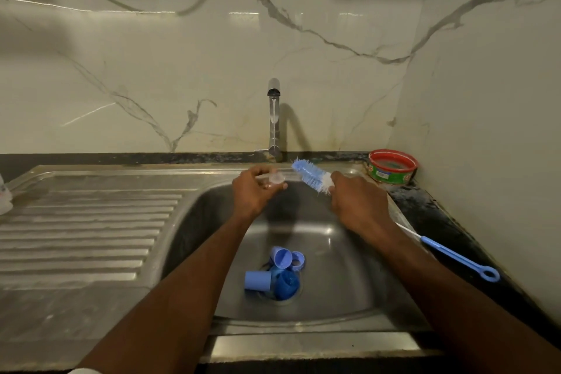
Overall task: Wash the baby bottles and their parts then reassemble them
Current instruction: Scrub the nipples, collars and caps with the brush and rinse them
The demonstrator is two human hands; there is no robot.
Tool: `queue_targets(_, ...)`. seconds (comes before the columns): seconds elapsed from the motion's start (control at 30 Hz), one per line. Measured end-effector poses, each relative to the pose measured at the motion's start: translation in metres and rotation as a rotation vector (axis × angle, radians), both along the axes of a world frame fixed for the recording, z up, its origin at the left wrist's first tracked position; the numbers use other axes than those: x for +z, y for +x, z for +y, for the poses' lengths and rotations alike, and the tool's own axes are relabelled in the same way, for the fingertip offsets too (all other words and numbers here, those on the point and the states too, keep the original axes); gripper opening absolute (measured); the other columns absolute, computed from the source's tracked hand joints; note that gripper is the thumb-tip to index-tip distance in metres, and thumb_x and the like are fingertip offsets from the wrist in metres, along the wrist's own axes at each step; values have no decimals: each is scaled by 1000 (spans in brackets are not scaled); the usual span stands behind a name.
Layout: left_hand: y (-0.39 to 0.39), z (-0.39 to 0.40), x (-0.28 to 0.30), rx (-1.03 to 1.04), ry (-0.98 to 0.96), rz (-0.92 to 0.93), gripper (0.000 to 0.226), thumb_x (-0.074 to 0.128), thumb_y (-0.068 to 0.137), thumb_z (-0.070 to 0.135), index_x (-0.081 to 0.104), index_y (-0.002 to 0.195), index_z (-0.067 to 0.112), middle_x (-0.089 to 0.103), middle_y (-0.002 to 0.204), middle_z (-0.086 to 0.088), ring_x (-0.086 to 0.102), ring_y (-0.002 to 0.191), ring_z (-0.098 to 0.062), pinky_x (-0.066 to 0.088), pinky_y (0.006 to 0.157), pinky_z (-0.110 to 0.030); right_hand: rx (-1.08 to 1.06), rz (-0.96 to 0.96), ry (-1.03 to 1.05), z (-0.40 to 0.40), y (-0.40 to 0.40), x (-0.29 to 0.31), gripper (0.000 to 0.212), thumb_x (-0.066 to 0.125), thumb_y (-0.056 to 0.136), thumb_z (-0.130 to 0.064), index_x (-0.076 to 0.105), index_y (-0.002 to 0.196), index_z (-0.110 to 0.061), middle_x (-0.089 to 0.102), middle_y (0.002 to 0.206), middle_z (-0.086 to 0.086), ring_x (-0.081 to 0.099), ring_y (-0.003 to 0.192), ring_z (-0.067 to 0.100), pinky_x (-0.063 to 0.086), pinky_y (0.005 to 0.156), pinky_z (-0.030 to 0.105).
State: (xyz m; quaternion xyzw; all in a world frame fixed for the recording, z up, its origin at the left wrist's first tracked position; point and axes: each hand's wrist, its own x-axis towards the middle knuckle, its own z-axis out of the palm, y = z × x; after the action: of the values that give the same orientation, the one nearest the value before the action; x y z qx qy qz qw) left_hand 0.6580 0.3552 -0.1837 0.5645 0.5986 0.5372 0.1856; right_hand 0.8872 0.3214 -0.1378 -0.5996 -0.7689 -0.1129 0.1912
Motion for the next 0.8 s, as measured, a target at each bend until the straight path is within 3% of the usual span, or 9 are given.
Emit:
queue_targets(0.1,0,-1,-2,57,-62,-14,41,94,68,23,76,105,16,77,97,2,70,81,-2,56,71,-13,-6,8,1,1,1,0,24,54,97,-33,54,119,-23,67,101,4,64,86,26,41,62,34)
queue_targets(0.17,-3,2,-1,50,19,53,40,93,69,23,78,105,17,77,95,3,69,80,-1,58,74,-17,-12,15,24,3,2,0,24,54,97,-33,54,119,-24,67,101,4,65,86,26,41,61,34)
queue_targets(0.27,-8,0,-4,59,53,378,36,87,78,18,76,112,18,75,105,-1,67,95,-10,53,86,-26,-17,-15,14,3,2,0,25,55,97,-35,55,120,-26,67,105,2,65,89,25,41,63,34)
queue_targets(0.37,-9,-5,-5,155,-17,917,38,80,85,23,70,122,28,69,117,-3,55,115,-22,45,94,-35,-13,-95,14,4,5,1,25,55,95,-35,60,119,-29,68,108,0,65,94,23,38,65,32)
queue_targets(0.43,-9,-2,-3,160,-28,1022,39,78,86,25,69,124,30,68,119,-3,53,118,-23,45,94,-37,-11,-140,40,3,7,3,26,55,93,-37,63,118,-31,69,108,0,66,96,23,37,66,31)
queue_targets(0.57,-9,4,-5,86,-13,882,39,74,90,24,67,129,25,69,121,-5,58,115,-22,49,93,-35,20,-125,53,6,9,0,30,52,96,-49,63,119,-34,69,109,-2,65,99,22,36,68,31)
queue_targets(0.7,-9,5,-4,-18,111,703,24,72,92,22,73,116,21,75,107,-4,68,96,-17,51,85,-29,82,-93,72,6,5,-3,34,46,100,-52,61,125,-34,69,112,-1,64,103,23,37,70,34)
queue_targets(0.8,-7,0,0,-93,180,657,23,74,91,18,75,114,17,75,106,-3,68,96,-17,45,83,-22,136,-99,75,6,0,-5,33,45,100,-51,61,124,-35,70,108,1,65,98,24,42,69,35)
